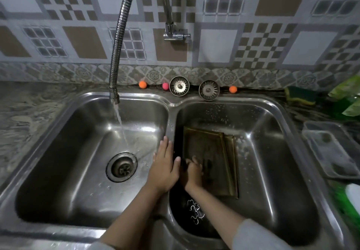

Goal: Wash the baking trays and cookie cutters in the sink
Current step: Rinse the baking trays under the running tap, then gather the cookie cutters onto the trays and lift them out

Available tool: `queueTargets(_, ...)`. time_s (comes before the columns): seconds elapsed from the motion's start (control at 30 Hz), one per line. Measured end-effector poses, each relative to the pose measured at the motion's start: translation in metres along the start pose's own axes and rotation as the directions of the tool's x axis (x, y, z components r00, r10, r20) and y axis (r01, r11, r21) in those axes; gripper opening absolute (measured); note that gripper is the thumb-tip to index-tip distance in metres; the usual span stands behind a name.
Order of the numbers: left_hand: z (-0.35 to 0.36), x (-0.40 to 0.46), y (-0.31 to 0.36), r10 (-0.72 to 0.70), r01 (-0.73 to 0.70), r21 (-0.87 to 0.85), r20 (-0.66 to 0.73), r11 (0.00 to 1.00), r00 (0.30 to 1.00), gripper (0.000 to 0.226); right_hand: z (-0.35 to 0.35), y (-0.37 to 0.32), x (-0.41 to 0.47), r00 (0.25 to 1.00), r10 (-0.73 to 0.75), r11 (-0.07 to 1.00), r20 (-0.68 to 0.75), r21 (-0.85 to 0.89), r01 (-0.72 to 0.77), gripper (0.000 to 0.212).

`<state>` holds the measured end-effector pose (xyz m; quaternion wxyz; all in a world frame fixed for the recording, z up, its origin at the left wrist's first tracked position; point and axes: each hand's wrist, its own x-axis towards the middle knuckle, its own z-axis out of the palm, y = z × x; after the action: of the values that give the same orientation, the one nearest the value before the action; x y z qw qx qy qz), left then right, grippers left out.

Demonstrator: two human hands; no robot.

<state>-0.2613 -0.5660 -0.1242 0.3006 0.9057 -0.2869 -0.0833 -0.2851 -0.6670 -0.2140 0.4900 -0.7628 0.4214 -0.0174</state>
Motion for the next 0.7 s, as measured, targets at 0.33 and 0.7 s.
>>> queueTargets(0.33, 0.0, -0.002, 0.004, -0.032, 0.031, 0.044, 0.022, 0.999, 0.999, 0.076, -0.033, 0.001, -0.004, 0.988, -0.113, 0.994, 0.103, 0.015, 0.113, 0.037)
queueTargets(0.7, -0.084, 0.006, 0.061, 0.176, -0.247, -0.141, -0.386, 0.959, 0.905, 0.041, -0.138, -0.134, 0.004, 0.843, -0.536, 0.837, -0.045, 0.096, 0.538, 0.029)
